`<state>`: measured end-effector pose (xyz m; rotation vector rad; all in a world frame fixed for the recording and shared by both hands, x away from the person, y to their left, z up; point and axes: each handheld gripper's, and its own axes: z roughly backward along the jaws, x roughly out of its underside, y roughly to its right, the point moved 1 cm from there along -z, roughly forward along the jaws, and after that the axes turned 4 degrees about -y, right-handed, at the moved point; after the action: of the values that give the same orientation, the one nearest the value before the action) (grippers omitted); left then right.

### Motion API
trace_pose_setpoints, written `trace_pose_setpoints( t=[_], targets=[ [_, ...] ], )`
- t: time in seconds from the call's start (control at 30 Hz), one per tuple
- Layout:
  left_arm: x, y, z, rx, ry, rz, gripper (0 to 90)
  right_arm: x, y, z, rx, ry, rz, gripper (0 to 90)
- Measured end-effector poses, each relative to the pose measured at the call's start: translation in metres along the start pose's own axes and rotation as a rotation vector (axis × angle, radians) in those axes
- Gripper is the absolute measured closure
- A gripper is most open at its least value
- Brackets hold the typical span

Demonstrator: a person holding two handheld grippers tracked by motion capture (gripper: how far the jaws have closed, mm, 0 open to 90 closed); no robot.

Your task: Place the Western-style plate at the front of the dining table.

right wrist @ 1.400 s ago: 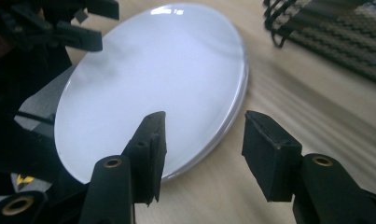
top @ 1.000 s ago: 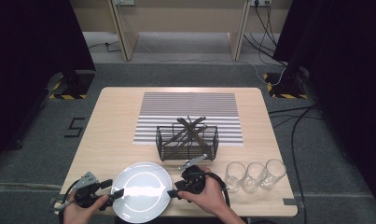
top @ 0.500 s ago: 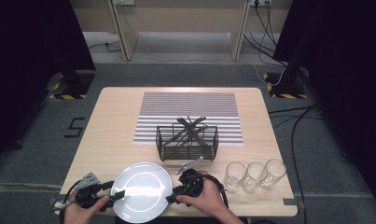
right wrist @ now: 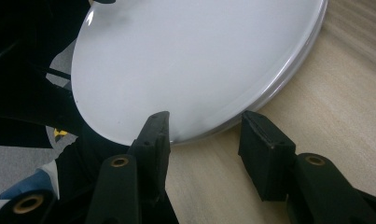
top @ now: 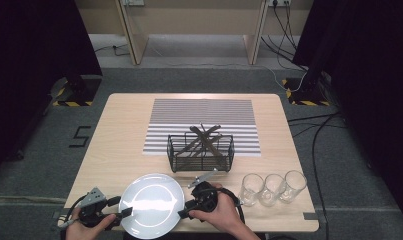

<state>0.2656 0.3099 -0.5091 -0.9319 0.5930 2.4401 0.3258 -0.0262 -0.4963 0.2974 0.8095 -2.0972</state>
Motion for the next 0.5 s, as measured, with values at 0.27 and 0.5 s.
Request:
trace_pose_setpoints(
  t=[0.27,0.5],
  targets=[
    [-0.0009,-0.0003,-0.0009,-0.008,-0.008,-0.003,32.7,-0.0006,0.0016,0.0004,-0.026,0.019,-0.017,54.0],
    [-0.0018,-0.0019,-0.0018,-0.002,-0.008,-0.001,32.9,-0.0033,0.0025,0.004,-0.048,0.037,-0.032,54.3]
  ],
)
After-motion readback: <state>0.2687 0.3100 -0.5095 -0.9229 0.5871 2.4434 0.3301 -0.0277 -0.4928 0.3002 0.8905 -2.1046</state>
